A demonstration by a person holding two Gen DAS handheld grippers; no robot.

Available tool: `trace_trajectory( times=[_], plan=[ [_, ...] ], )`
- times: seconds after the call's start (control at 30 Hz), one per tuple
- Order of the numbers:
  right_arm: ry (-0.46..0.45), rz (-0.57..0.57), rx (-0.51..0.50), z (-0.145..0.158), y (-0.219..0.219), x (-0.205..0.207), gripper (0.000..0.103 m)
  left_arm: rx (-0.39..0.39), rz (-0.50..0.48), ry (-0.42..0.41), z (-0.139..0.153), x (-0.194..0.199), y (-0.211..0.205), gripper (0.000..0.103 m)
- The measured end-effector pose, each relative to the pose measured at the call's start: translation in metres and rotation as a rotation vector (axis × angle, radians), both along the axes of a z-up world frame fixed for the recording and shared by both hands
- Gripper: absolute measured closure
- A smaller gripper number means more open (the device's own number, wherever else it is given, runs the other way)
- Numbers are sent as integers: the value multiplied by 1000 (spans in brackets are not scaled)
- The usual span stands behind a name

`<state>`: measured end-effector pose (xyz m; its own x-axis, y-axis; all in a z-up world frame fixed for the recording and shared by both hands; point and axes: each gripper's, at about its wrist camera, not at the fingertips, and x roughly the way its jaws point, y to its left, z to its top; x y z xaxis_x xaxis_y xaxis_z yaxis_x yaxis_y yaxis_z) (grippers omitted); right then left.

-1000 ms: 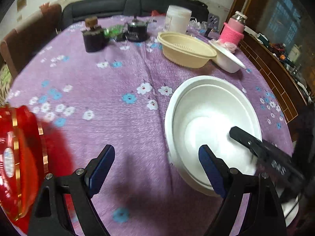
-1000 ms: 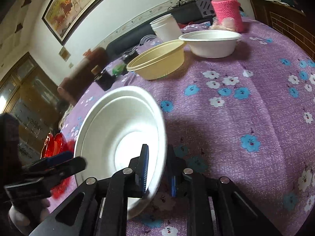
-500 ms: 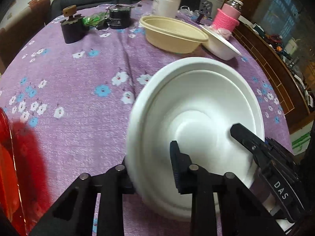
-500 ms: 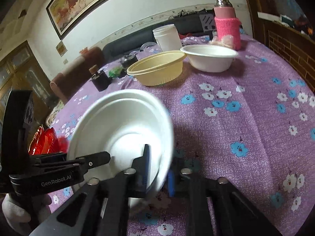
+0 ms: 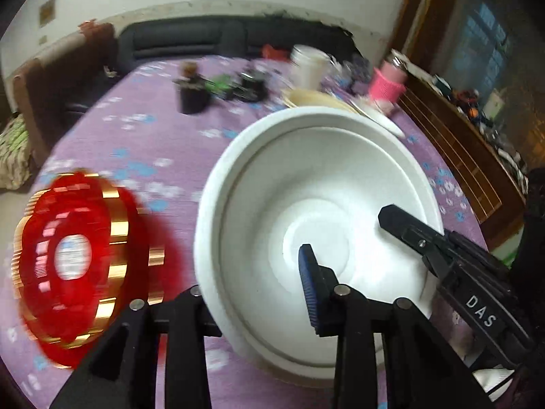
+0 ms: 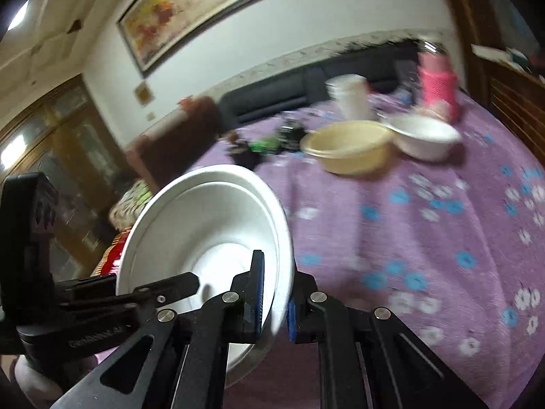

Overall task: Organize plates and bowls
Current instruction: 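Lift the large white bowl and carry it over the stacked red plates, then lower the white bowl onto the red plates, open the right tool, withdraw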

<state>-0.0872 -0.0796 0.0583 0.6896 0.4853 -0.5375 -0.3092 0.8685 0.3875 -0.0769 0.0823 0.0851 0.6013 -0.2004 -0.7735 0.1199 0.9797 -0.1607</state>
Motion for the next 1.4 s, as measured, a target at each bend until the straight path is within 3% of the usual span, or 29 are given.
trace_trajectory(
  times=[0.23, 0.4, 0.53, 0.6, 0.77, 1.0, 1.1, 1.17, 1.4],
  plan=[
    [-52, 190, -46, 37, 109, 5, 91, 48, 196, -86, 26, -26, 95, 63],
    [-10, 288, -78, 31, 180, 20, 91, 49, 303, -44, 13, -20, 151, 63],
    [52, 306, -96, 14, 210, 37, 91, 69, 337, 3, -4, -6, 175, 61],
    [74, 299, -119, 5, 219, 44, 91, 78, 346, 16, -9, -4, 181, 59],
    [93, 283, -180, -10, 228, 49, 91, 100, 361, -33, -4, -18, 189, 32],
    [47, 250, -222, -13, 236, 43, 90, 80, 395, -91, 10, -42, 199, 28],
    [22, 252, -199, -12, 235, 40, 77, 52, 401, -94, 11, -52, 202, 28],
    [14, 245, -160, -9, 230, 39, 58, 37, 408, -100, 13, -58, 202, 25],
    [-59, 211, -86, 18, 209, 24, 49, 66, 397, -116, 17, -62, 187, 23]
  ],
)
